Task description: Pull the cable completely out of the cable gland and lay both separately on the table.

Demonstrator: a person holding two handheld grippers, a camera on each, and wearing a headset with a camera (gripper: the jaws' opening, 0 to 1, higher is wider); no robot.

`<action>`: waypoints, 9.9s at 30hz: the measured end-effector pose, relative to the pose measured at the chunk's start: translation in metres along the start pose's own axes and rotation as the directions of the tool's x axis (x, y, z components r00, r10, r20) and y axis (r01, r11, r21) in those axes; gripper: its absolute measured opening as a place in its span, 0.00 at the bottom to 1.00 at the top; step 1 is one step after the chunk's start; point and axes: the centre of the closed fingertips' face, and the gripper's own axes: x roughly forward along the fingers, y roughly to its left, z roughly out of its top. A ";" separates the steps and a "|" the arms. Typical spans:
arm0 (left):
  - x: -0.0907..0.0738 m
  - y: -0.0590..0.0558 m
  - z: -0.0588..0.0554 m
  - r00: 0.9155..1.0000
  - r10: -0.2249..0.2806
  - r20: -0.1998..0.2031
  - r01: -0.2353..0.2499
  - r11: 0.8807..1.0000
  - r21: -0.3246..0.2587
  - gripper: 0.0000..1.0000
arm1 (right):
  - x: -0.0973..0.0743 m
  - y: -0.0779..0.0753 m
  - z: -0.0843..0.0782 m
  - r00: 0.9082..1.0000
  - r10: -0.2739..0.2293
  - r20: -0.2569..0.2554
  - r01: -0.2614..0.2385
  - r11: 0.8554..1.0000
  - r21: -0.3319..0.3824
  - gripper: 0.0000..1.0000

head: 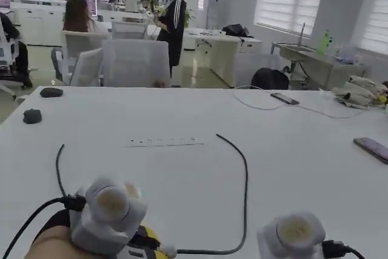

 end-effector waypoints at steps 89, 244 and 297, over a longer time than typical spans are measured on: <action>-0.038 -0.012 -0.064 0.985 0.133 -0.107 -0.141 0.988 -0.069 0.15 | 0.076 0.119 0.056 0.980 0.165 -0.109 -0.159 0.329 -0.931 0.11; -0.053 0.017 -0.071 0.954 0.267 -0.139 -0.268 0.963 0.010 0.14 | 0.064 -0.001 0.037 0.961 -0.199 -0.194 0.021 0.748 -0.663 0.06; -0.051 0.015 -0.073 0.951 0.264 -0.158 -0.259 0.964 0.051 0.14 | 0.068 0.001 0.035 0.959 -0.202 -0.201 0.006 0.719 -0.694 0.05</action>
